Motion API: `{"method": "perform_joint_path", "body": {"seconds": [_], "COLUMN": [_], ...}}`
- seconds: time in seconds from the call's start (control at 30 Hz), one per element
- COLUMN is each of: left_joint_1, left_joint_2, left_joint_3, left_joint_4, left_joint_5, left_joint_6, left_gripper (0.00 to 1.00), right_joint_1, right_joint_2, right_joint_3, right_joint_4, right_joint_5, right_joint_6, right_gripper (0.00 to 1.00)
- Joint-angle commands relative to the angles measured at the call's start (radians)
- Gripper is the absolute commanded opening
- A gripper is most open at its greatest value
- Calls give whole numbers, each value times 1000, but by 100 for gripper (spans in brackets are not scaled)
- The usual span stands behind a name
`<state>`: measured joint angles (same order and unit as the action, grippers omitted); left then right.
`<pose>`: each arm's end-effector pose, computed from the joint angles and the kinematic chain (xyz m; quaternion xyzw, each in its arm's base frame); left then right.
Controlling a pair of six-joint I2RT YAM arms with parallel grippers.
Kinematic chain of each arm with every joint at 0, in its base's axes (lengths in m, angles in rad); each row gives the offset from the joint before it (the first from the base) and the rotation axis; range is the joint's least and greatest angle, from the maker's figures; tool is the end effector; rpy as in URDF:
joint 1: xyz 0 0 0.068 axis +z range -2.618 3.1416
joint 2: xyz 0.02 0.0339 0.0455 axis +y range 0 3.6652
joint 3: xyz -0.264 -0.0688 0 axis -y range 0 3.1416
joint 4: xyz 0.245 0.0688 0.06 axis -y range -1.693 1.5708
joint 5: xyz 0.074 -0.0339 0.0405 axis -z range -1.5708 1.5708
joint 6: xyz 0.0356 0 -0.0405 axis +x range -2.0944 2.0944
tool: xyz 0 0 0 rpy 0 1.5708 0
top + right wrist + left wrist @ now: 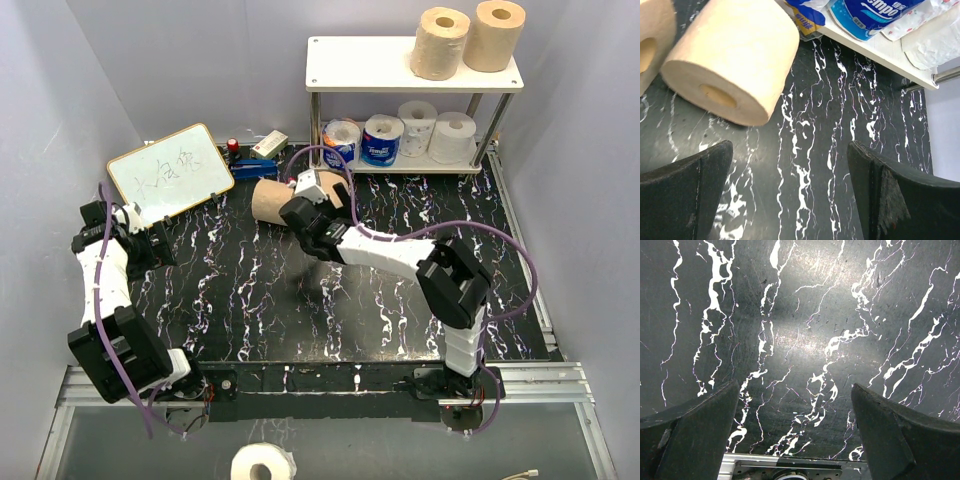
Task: Place and organize the paper towels onto the shelf
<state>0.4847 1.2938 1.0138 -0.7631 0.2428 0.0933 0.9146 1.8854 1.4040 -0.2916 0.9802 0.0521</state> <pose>0.2292 0.1110 0.2636 -0.1554 0.9461 -0.0383 0.2815 0.2759 0.3098 0.2388 -0.1738 0.8150 -0.2248 0.5050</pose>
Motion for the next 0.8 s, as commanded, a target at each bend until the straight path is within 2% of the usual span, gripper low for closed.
{"method": "perform_joint_path", "body": {"seconds": [0.0, 0.4, 0.6, 0.77], "left_joint_1": [8, 8, 8, 8], "left_joint_2": [-45, -45, -44, -31], "left_joint_3": [-4, -1, -3, -3], "left_joint_4": [-7, -12, -10, -10], "left_joint_5": [0, 18, 17, 18], "left_joint_6": [3, 9, 9, 9], "left_gripper": [93, 93, 93, 93], "right_joint_1": [-62, -68, -72, -86], "right_joint_2": [26, 90, 128, 145], "right_joint_3": [19, 60, 76, 78], "right_joint_4": [114, 62, 65, 82], "right_joint_5": [-39, -92, -60, -37], "right_joint_6": [-13, 68, 66, 93], "right_gripper": [95, 94, 93, 86]}}
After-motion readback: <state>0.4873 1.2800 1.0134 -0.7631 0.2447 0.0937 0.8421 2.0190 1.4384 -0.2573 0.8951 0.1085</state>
